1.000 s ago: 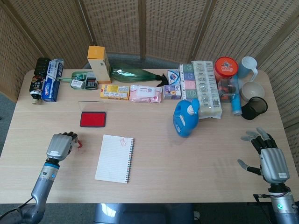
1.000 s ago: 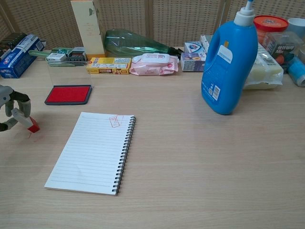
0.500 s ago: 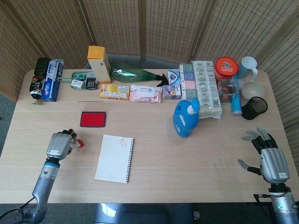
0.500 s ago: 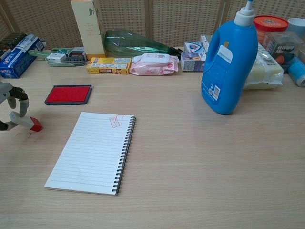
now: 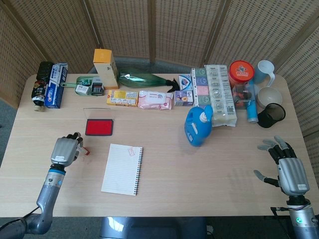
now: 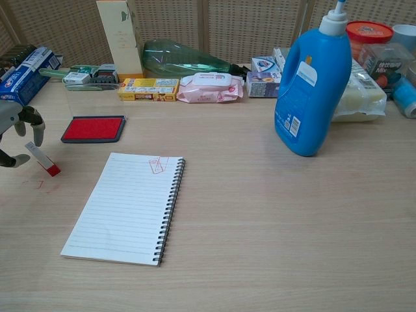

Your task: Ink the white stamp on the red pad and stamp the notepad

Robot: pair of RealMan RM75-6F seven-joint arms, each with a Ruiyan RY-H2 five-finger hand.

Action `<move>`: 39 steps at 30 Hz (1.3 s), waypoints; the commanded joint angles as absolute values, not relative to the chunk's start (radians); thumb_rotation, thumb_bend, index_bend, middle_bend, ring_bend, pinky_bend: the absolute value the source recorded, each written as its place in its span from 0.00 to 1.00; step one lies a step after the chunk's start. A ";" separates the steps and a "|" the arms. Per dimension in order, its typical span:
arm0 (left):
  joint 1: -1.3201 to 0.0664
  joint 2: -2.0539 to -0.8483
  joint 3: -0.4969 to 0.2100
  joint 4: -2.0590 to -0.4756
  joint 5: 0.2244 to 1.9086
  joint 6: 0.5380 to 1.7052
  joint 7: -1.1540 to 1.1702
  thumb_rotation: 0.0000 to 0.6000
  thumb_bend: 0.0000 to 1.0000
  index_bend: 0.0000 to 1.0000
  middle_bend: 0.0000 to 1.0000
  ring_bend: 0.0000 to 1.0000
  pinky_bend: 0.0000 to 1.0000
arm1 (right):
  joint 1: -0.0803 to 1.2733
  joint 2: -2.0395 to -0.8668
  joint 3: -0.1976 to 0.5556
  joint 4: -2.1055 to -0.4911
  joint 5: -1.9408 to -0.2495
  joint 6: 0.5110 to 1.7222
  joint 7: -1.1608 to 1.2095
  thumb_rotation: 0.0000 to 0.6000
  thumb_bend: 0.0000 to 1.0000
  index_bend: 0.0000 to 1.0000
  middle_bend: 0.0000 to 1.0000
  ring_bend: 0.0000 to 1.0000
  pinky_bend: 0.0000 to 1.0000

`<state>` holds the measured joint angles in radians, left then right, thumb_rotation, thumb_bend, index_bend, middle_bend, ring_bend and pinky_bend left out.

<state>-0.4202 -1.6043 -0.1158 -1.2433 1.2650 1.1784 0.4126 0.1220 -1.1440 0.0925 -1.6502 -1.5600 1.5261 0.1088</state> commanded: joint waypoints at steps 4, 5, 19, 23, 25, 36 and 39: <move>-0.427 -1.595 -0.126 -1.278 1.243 1.176 0.452 1.00 0.30 0.46 0.26 0.36 0.54 | 0.122 -1.144 0.092 -1.650 -1.560 1.526 0.109 1.00 0.00 0.30 0.24 0.10 0.12; -0.427 -1.592 -0.127 -1.283 1.242 1.178 0.452 1.00 0.30 0.46 0.25 0.36 0.54 | 0.122 -1.144 0.092 -1.650 -1.560 1.526 0.109 1.00 0.00 0.30 0.24 0.10 0.12; -0.379 -1.361 -0.121 -1.591 1.269 1.242 0.427 1.00 0.28 0.35 0.13 0.17 0.38 | 0.120 -1.143 0.090 -1.656 -1.571 1.534 0.098 1.00 0.00 0.30 0.24 0.10 0.12; -0.333 -1.215 -0.081 -1.742 1.279 1.269 0.451 1.00 0.14 0.07 0.01 0.02 0.20 | 0.115 -1.144 0.097 -1.647 -1.581 1.560 0.093 1.00 0.00 0.30 0.22 0.10 0.12; -0.309 -1.165 -0.060 -1.784 1.297 1.292 0.454 1.00 0.07 0.00 0.00 0.00 0.15 | 0.113 -1.147 0.101 -1.639 -1.585 1.574 0.085 1.00 0.00 0.28 0.19 0.09 0.12; -0.143 -1.048 0.046 -1.782 1.443 1.464 0.239 1.00 0.00 0.00 0.00 0.00 0.09 | 0.101 -1.152 0.103 -1.633 -1.599 1.606 0.047 1.00 0.00 0.20 0.11 0.05 0.08; -0.121 -1.043 0.047 -1.753 1.474 1.505 0.195 1.00 0.00 0.00 0.00 0.00 0.09 | 0.097 -1.149 0.100 -1.640 -1.605 1.613 0.043 1.00 0.00 0.20 0.11 0.05 0.08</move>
